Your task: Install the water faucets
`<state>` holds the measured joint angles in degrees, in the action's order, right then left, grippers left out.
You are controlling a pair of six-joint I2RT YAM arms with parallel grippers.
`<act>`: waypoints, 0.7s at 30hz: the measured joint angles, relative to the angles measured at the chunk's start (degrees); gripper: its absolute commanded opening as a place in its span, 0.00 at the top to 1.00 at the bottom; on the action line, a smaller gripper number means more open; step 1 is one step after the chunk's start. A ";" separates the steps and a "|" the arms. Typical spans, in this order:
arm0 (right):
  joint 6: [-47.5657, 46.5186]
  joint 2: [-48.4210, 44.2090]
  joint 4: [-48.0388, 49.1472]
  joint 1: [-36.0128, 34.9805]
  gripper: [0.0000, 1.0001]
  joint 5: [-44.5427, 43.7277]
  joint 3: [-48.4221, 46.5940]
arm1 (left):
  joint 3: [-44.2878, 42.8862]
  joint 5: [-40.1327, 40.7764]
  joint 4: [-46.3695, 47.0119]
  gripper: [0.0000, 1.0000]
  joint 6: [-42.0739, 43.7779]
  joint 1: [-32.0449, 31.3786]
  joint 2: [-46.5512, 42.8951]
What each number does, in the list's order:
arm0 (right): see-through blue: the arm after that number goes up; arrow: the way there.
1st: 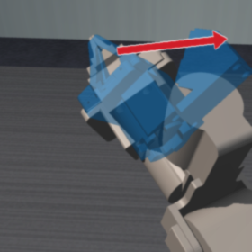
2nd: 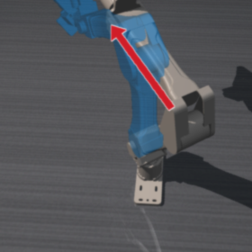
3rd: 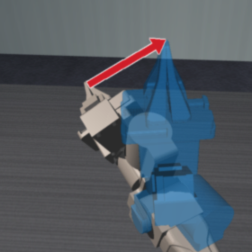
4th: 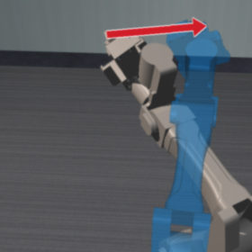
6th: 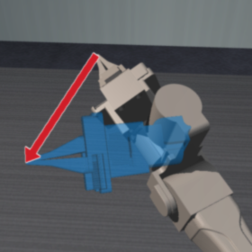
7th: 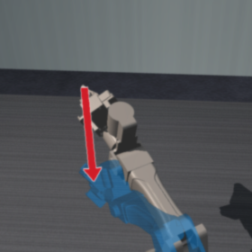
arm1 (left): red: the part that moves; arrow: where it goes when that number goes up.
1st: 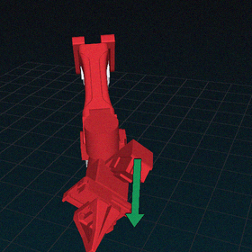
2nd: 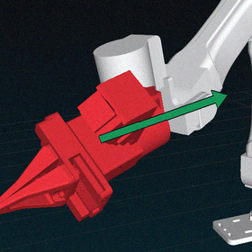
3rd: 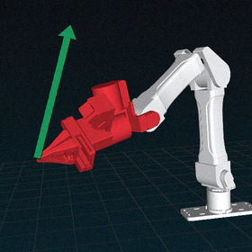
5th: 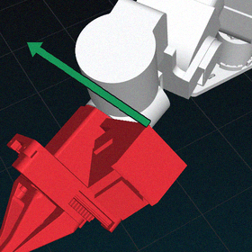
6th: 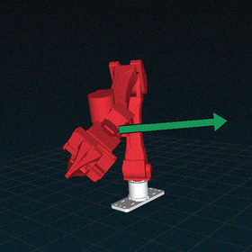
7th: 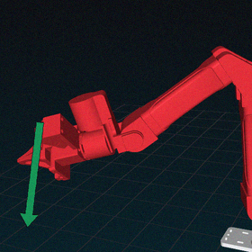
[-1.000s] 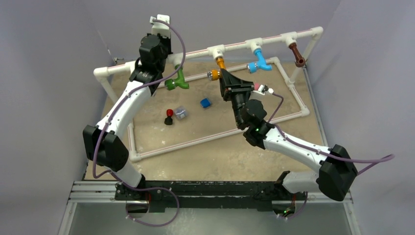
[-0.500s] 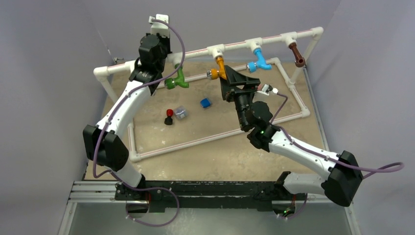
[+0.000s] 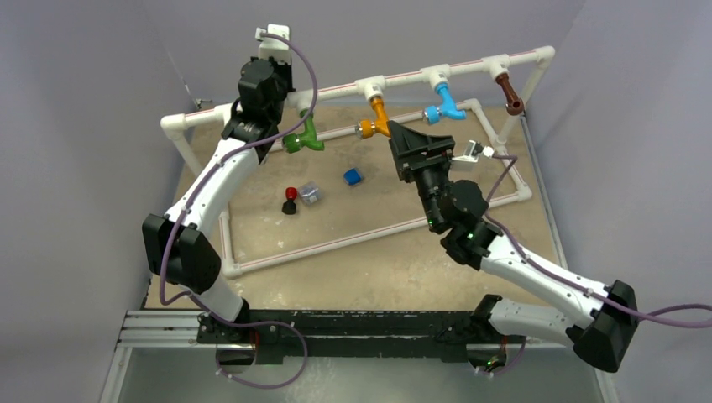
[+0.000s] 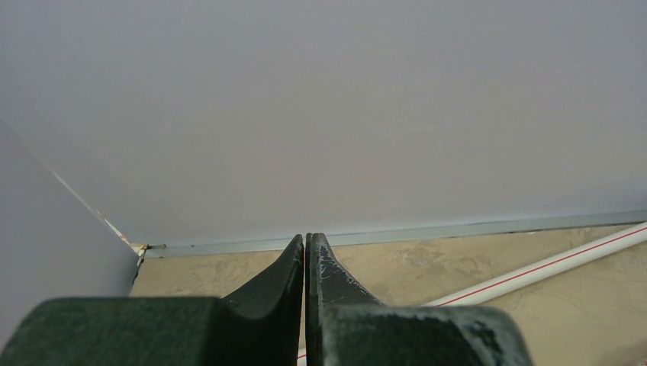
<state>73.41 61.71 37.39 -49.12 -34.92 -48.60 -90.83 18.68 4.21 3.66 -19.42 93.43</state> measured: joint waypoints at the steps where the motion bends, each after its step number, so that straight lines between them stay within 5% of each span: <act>1: -1.53 -0.92 -0.87 0.00 0.21 0.09 0.04 | 0.00 0.00 0.00 0.99 0.00 0.00 0.00; 11: -28.35 -13.49 -2.84 -0.04 0.19 2.05 2.40 | 0.00 0.00 0.00 0.99 0.00 0.00 0.04; 21: -67.69 -10.58 -13.68 -0.04 0.20 11.39 -4.15 | -0.02 0.00 0.00 0.98 0.00 0.00 0.07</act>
<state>5.72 51.13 23.70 -49.17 -23.53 -52.75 -90.85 18.68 4.21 3.66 -19.42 93.49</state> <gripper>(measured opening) 0.803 0.012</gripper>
